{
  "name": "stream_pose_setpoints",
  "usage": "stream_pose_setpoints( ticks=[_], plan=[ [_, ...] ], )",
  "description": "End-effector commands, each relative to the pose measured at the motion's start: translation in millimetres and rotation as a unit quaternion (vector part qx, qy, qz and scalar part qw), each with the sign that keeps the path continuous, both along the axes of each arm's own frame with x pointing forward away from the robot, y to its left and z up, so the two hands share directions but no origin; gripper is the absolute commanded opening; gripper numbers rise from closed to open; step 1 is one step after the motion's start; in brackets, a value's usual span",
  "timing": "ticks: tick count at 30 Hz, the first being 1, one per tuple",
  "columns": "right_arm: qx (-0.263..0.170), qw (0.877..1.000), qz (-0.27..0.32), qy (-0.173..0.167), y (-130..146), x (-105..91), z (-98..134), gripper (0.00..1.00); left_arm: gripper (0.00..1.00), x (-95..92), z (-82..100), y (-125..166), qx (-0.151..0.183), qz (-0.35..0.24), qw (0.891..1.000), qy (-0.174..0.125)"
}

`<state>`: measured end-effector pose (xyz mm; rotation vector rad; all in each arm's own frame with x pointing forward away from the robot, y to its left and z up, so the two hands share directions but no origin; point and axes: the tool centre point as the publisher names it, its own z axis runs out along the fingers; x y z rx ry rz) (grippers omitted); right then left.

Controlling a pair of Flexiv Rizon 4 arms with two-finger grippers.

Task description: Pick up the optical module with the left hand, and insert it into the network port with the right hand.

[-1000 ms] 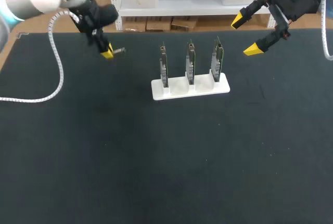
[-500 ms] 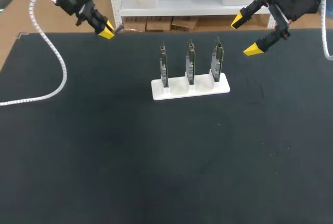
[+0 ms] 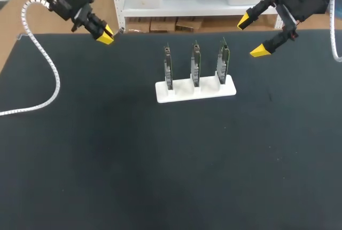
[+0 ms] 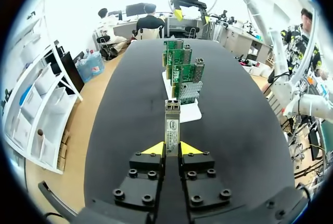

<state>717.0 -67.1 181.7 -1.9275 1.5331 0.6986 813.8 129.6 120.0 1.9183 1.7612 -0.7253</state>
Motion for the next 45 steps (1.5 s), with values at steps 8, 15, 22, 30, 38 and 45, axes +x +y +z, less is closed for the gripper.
stream_pose_setpoints(
  ticks=[8,15,22,30,38,45],
  plan=[
    [0.001,1.000,0.001,0.000,-0.3,0.7,-0.5,1.00,0.00,-13.4,-2.4,-1.7,0.004,0.036,0.998,-0.043],
    [0.001,1.000,0.001,0.000,-0.3,0.7,-0.5,1.00,0.00,-44.4,0.9,-21.0,-0.040,0.059,0.997,-0.040],
    [0.001,1.000,0.001,0.000,-0.3,0.7,-0.5,1.00,0.00,-58.9,28.9,-28.0,-0.068,0.056,0.994,-0.063],
    [0.001,1.000,0.001,0.000,-0.3,0.7,-0.5,1.00,0.00,-61.1,63.7,-39.6,-0.073,0.053,0.991,-0.094],
    [0.001,1.000,0.001,0.000,-0.3,0.7,-0.5,1.00,0.00,-75.3,108.7,-71.5,-0.045,-0.028,0.983,-0.178],
    [0.001,1.000,0.001,0.000,-0.3,0.7,-0.5,1.00,0.00,-75.3,108.7,-71.5,-0.045,-0.028,0.983,-0.178]
  ],
)
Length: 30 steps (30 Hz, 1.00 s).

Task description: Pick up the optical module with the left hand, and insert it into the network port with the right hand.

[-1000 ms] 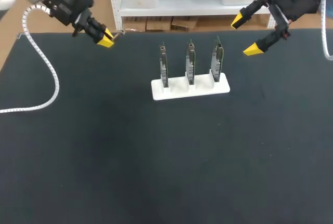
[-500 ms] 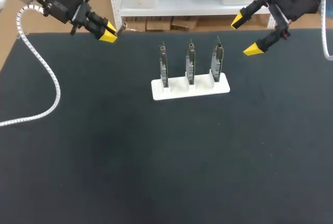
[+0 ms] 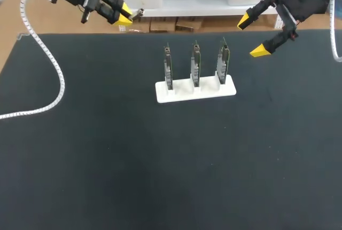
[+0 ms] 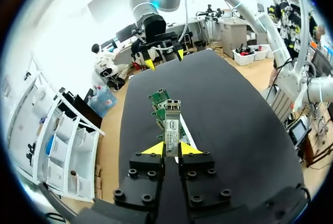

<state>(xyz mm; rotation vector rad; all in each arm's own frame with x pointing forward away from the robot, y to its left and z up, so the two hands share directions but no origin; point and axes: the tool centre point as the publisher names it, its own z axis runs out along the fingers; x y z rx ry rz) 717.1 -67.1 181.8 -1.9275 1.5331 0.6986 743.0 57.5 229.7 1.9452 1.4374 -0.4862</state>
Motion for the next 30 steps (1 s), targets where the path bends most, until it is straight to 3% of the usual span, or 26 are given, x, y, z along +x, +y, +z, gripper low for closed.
stream_pose_setpoints(
  ticks=[1,27,30],
  plan=[
    [0.001,1.000,0.001,0.000,-0.3,0.7,-0.5,1.00,0.00,-4.5,-1.0,0.6,-0.007,0.018,1.000,-0.020],
    [0.001,1.000,0.001,0.000,-0.3,0.7,-0.5,1.00,0.00,-4.5,-1.0,0.6,-0.007,0.018,1.000,-0.020],
    [0.001,1.000,0.001,0.000,-0.3,0.7,-0.5,1.00,0.00,-16.4,9.4,-3.2,-0.037,0.032,0.999,-0.015]
  ],
)
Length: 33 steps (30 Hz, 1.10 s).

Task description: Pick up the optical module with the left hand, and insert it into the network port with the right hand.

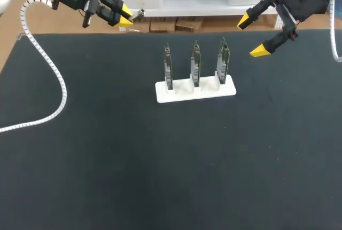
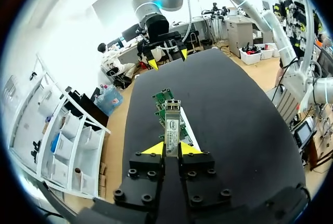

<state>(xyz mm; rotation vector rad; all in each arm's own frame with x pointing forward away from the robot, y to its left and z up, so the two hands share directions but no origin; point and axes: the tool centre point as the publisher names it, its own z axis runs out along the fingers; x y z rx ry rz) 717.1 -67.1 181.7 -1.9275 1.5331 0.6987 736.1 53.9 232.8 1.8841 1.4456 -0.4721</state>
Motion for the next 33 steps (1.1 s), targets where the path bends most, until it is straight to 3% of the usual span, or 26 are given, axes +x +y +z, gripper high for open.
stream_pose_setpoints(
  ticks=[1,3,5,9,14,22,33],
  plan=[
    [0.001,1.000,0.001,0.000,-0.3,0.7,-0.5,1.00,0.00,-14.1,11.6,-1.5,-0.029,0.018,0.999,-0.006],
    [0.001,1.000,0.001,0.000,-0.3,0.7,-0.5,1.00,0.00,-22.3,20.5,-7.6,-0.010,0.017,1.000,-0.014],
    [0.001,1.000,0.001,0.000,-0.3,0.7,-0.5,1.00,0.00,-29.9,33.1,-12.6,-0.019,0.017,0.999,-0.019],
    [0.001,1.000,0.001,0.000,-0.3,0.7,-0.5,1.00,0.00,-44.4,53.0,-21.4,-0.059,0.022,0.997,-0.039],
    [0.001,1.000,0.001,0.000,-0.3,0.7,-0.5,1.00,0.00,-60.0,63.1,-34.9,-0.114,0.039,0.992,-0.025],
    [0.001,1.000,0.001,0.000,-0.3,0.7,-0.5,1.00,0.00,-62.8,39.1,-59.0,-0.172,0.077,0.982,0.028],
    [0.001,1.000,0.001,0.000,-0.3,0.7,-0.5,1.00,0.00,-52.3,7.5,-91.7,-0.195,0.078,0.976,0.055]
  ],
)
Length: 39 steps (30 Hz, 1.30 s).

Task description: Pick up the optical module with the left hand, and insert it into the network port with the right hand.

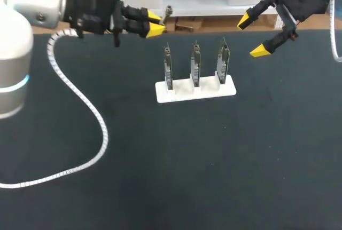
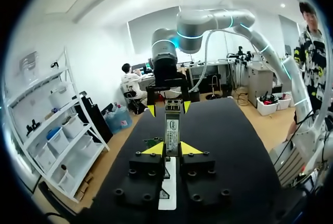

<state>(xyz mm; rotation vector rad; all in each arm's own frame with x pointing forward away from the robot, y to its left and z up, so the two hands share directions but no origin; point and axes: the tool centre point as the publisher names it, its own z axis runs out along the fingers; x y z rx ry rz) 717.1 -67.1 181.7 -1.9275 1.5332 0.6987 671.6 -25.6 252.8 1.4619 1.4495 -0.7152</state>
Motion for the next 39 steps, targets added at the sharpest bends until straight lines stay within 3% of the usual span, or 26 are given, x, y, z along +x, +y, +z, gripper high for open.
stream_pose_setpoints(
  ticks=[1,6,12,39],
  plan=[
    [0.001,1.000,0.001,0.000,-0.3,0.6,-0.5,1.00,0.00,13.5,-13.7,-14.5,-0.019,0.000,1.000,0.003],
    [0.001,1.000,0.001,0.000,-0.3,0.6,-0.5,1.00,0.00,14.7,-21.1,-31.0,-0.020,-0.013,1.000,0.014],
    [0.001,1.000,0.001,0.000,-0.3,0.6,-0.5,1.00,0.00,13.9,-25.7,-47.0,-0.047,-0.057,0.997,0.017],
    [0.001,1.000,0.001,0.000,-0.3,0.6,-0.5,1.00,0.00,13.9,-25.7,-47.0,-0.047,-0.057,0.997,0.017]
  ],
)
